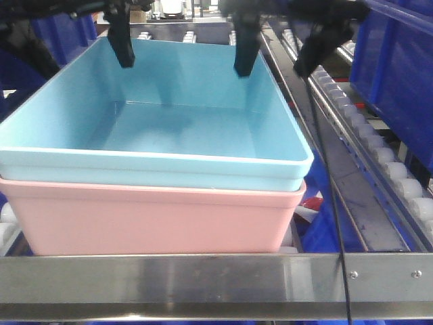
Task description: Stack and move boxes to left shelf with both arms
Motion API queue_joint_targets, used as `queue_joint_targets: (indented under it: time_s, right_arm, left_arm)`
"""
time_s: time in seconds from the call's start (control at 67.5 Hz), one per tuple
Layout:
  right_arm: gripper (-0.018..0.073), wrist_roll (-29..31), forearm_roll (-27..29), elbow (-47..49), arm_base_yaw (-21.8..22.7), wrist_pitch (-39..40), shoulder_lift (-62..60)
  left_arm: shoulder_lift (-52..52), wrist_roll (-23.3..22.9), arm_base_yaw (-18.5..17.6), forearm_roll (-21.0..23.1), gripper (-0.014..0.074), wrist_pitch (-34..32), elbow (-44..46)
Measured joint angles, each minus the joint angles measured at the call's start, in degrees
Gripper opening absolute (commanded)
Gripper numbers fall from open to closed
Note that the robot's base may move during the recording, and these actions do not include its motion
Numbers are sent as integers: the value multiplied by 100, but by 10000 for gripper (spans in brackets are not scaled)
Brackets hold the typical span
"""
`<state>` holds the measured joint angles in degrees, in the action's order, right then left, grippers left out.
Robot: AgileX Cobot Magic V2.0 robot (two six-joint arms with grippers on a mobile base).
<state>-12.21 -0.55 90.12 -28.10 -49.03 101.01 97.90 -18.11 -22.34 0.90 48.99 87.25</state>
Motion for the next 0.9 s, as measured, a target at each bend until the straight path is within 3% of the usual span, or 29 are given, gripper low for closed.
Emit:
queue_joint_targets:
  time_s: [0.163,0.237,0.385,0.504,0.904]
  right_arm:
    - [575,0,-48,3,174,-156,-444]
    - [455,0,-63,3,264,-294,-642]
    - [46,0,-109,-207,327,-403,-1123]
    - [67,0,-109,-794,327,-202,-1631]
    - [67,0,-109,-3728,327,1195,-4016]
  left_arm:
    - [-363,163,0,-9,495,113,12]
    - [-574,201,0,-90,407,200,12]
    - [-1074,239,0,-130,174,299,-70]
    - [-1662,239,0,-143,-18,197,-473]
    - [-4492,252,0,-224,-5,-1044,-3231]
